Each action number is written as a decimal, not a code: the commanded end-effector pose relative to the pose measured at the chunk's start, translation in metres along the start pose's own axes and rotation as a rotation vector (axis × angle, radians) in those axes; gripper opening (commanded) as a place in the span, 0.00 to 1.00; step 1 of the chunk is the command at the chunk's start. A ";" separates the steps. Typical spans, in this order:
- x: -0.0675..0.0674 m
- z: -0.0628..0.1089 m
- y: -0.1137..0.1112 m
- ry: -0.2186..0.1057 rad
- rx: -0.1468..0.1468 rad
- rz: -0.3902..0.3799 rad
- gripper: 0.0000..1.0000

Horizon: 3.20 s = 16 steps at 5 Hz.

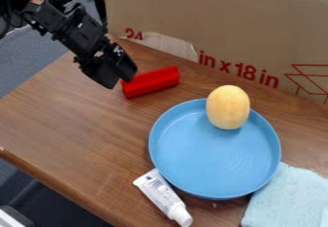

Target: Move the red object to the left side of the table

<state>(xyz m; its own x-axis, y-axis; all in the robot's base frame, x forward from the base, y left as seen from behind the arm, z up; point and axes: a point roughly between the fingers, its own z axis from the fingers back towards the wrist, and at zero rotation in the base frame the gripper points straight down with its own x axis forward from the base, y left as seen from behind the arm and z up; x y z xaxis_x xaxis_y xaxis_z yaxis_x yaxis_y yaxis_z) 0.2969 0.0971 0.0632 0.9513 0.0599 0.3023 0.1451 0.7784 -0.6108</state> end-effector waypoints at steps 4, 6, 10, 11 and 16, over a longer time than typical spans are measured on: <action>0.044 0.021 0.024 -0.036 0.055 0.015 1.00; 0.040 0.014 0.035 0.007 0.090 0.021 1.00; 0.030 -0.010 0.046 0.104 0.069 0.026 1.00; 0.019 -0.021 0.047 0.108 0.070 0.039 1.00; 0.066 -0.018 0.023 0.158 0.057 0.151 1.00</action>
<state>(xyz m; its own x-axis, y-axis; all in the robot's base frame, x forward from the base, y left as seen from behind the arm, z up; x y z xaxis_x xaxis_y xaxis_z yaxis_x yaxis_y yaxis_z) 0.3621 0.1063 0.0384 0.9951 0.0906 0.0405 -0.0466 0.7875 -0.6146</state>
